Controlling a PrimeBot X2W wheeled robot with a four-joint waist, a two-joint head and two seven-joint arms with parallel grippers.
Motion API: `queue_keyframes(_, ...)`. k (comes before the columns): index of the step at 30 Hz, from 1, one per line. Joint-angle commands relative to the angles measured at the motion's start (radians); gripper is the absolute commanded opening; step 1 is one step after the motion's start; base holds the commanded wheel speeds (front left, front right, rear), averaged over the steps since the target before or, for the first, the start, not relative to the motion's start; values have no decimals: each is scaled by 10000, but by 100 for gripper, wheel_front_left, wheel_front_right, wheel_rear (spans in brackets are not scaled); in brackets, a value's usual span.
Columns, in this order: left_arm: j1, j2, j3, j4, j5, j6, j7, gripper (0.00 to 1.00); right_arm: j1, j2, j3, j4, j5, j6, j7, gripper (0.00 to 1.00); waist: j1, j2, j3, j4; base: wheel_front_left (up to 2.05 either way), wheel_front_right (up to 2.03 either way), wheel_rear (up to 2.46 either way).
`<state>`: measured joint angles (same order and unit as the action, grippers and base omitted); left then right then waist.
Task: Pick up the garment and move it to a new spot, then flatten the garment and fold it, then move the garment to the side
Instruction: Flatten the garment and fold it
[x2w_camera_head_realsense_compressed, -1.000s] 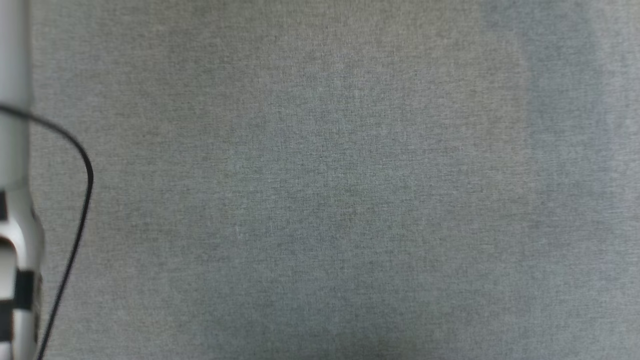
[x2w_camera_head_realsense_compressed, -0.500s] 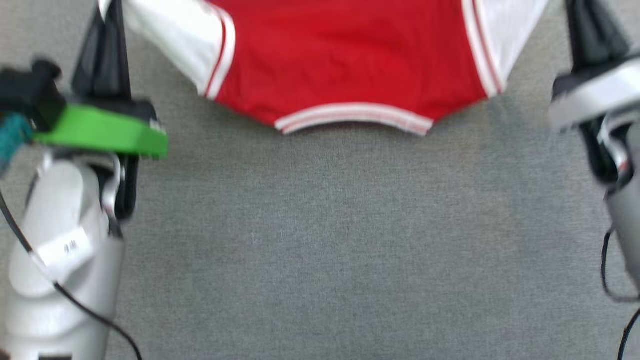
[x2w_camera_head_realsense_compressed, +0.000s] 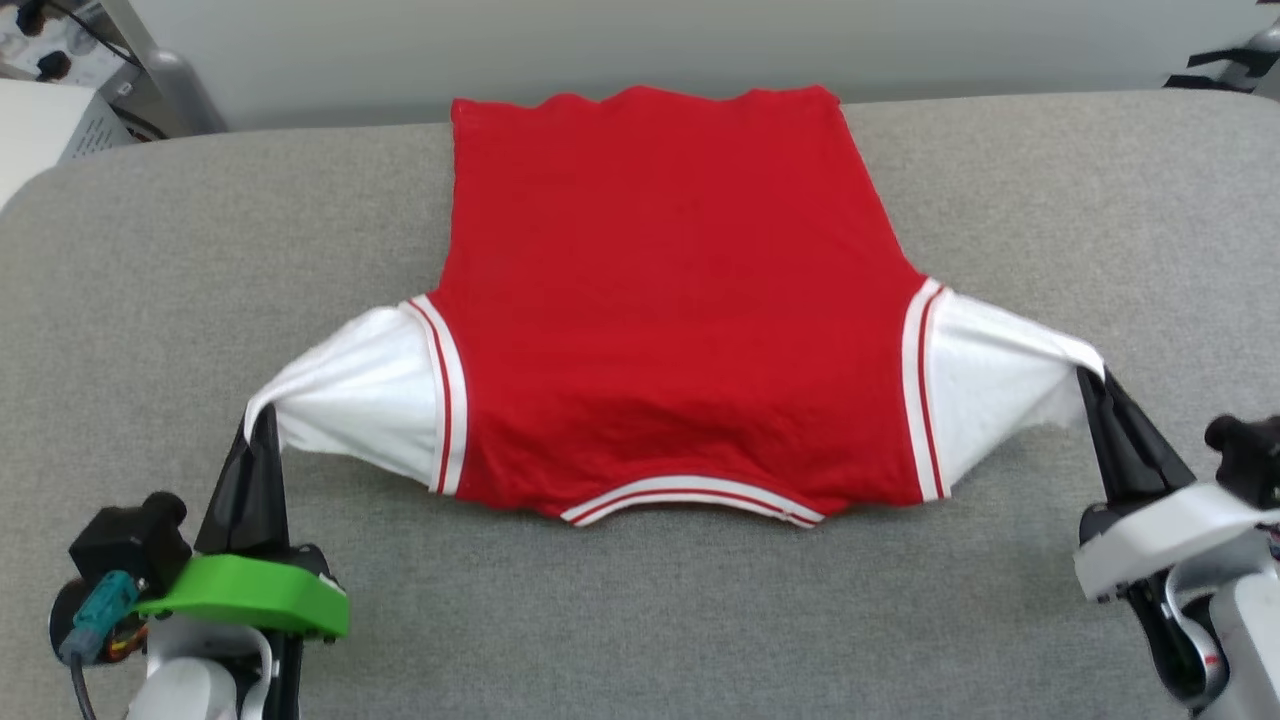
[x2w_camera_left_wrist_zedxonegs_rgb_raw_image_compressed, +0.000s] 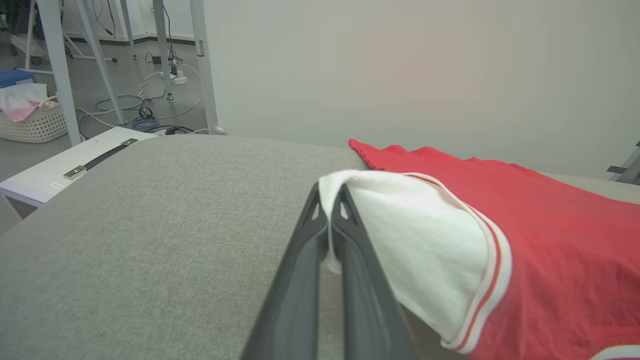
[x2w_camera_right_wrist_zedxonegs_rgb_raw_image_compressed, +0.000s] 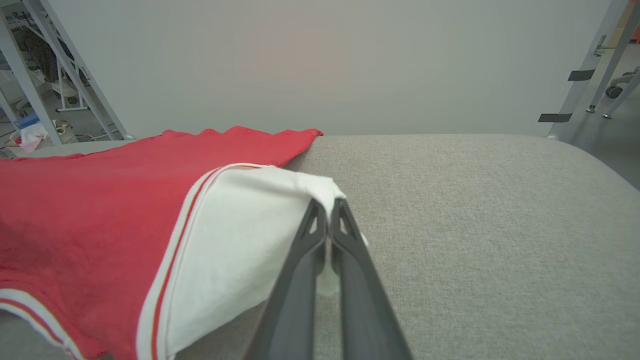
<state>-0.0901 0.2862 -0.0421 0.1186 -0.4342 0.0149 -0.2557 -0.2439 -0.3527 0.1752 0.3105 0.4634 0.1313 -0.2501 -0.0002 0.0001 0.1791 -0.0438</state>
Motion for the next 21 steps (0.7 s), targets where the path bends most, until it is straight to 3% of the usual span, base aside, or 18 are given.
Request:
queue_keyframes(1, 333, -48, 101, -78, -125, 97, -60, 0, 376, 19, -167, -109, 40, -6, 36, 0, 2, -1, -684, 80, 0, 0, 0)
queue_keyframes(11, 2439, -371, 118, -56, -380, 424, 7, 0, 3198, 573, -1176, -791, -271, -6, 636, 0, 2, -1, -1328, 307, 0, 0, 0)
queue_keyframes(21, 2908, -660, -46, 613, -487, 335, -19, 0, 4440, 687, -1621, -454, -450, -6, 951, 0, 2, -1, -1382, 455, 0, 0, 0)
